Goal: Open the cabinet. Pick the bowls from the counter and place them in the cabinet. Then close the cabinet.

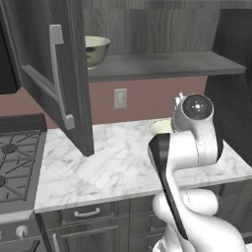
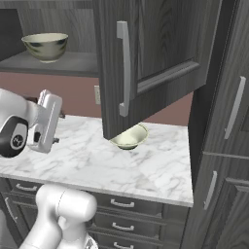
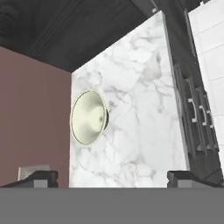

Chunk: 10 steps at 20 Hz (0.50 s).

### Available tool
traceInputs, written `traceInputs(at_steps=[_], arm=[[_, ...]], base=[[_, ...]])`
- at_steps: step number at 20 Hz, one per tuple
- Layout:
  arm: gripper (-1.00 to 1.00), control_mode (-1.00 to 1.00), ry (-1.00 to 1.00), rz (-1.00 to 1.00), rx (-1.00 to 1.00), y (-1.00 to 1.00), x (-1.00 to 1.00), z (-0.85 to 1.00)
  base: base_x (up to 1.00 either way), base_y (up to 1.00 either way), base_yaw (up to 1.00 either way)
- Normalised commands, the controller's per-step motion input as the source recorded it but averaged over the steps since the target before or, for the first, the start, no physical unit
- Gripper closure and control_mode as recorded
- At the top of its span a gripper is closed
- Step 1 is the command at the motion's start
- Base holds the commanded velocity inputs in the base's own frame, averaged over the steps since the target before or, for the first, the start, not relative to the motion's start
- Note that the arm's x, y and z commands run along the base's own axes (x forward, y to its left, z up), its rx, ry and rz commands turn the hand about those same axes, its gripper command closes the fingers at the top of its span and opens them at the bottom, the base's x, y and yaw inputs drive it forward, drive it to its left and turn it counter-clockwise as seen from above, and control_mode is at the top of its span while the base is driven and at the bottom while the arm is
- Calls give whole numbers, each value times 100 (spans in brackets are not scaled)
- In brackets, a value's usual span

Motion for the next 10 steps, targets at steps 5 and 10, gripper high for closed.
traceInputs(at_steps=[5,10], arm=[[-100,-100,-16,-18,0,-3,5,-48],[-100,-100,-10,-14,1,-4,18,-47]], base=[[0,0,0],[0,0,0]])
